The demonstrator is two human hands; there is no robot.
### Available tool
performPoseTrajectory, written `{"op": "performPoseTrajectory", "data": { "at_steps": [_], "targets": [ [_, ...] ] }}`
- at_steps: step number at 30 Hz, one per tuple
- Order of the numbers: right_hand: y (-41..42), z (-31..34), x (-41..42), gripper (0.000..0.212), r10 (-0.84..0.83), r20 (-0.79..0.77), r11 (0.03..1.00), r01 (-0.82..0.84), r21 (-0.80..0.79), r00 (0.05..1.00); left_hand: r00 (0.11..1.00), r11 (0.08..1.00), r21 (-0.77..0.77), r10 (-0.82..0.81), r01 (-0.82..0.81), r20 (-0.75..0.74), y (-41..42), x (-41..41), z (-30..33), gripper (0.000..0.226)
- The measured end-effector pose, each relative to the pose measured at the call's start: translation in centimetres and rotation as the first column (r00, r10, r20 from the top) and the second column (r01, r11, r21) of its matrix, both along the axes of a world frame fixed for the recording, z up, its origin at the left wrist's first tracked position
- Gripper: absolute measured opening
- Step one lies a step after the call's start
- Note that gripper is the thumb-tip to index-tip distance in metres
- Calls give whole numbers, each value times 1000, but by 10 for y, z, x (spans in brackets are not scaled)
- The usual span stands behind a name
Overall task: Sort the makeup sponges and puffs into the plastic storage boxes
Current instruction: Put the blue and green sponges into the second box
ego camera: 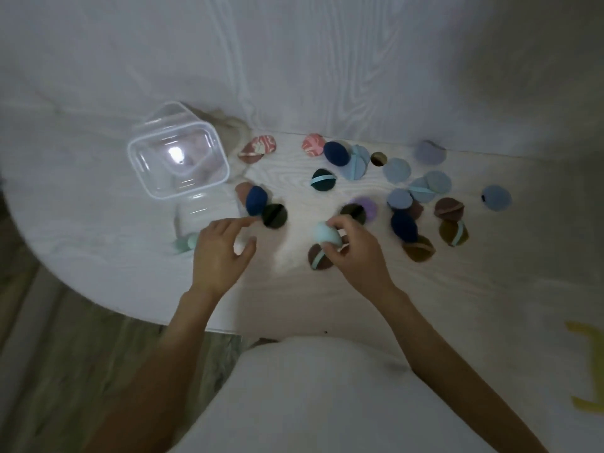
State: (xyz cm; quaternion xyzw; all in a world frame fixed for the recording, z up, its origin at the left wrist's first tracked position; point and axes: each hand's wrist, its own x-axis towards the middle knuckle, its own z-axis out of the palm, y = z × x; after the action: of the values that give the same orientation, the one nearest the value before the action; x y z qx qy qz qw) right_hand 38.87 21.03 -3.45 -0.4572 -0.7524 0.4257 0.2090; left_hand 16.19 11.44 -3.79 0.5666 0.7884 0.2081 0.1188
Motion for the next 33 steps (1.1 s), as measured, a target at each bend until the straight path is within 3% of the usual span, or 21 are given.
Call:
{"op": "performPoseTrajectory", "data": {
  "at_steps": [3,9,12,14,17,21,26,30,33],
  "targets": [
    [-11,1,-58,35,103,-21,995,-103,0,994,990,992,-103,58,-72,-128,-35,-48,-4,54],
    [-19,5,-171,38,209,69,976,-212,54,976,990,985,-175,-23,-1,-138,-60,-105,-17,56],
    [-17,-2,-217,30,241,224,962,-263,74,944,986,979,-193,-99,72,-134,-60,-115,-22,40],
    [-15,-10,-239,27,253,362,929,-330,169,897,984,979,-169,-136,116,-116,-59,-117,-26,34],
    [-16,-22,-258,28,307,482,893,-424,153,821,984,982,-121,-159,148,-86,-60,-123,-27,43],
    [-21,-26,-265,29,393,433,890,-454,41,811,994,998,-12,-62,61,-93,-62,-134,-33,62],
    [-26,-24,-261,31,425,395,886,-463,2,815,993,995,-71,-79,73,-88,-62,-134,-41,90],
    [-25,-18,-246,29,382,356,910,-413,13,853,987,989,-108,-112,99,-118,-61,-128,-46,85],
    [-14,-8,-216,17,170,157,967,-195,162,973,983,995,-58,-86,77,-160,-60,-126,-43,72]
  ]
}}
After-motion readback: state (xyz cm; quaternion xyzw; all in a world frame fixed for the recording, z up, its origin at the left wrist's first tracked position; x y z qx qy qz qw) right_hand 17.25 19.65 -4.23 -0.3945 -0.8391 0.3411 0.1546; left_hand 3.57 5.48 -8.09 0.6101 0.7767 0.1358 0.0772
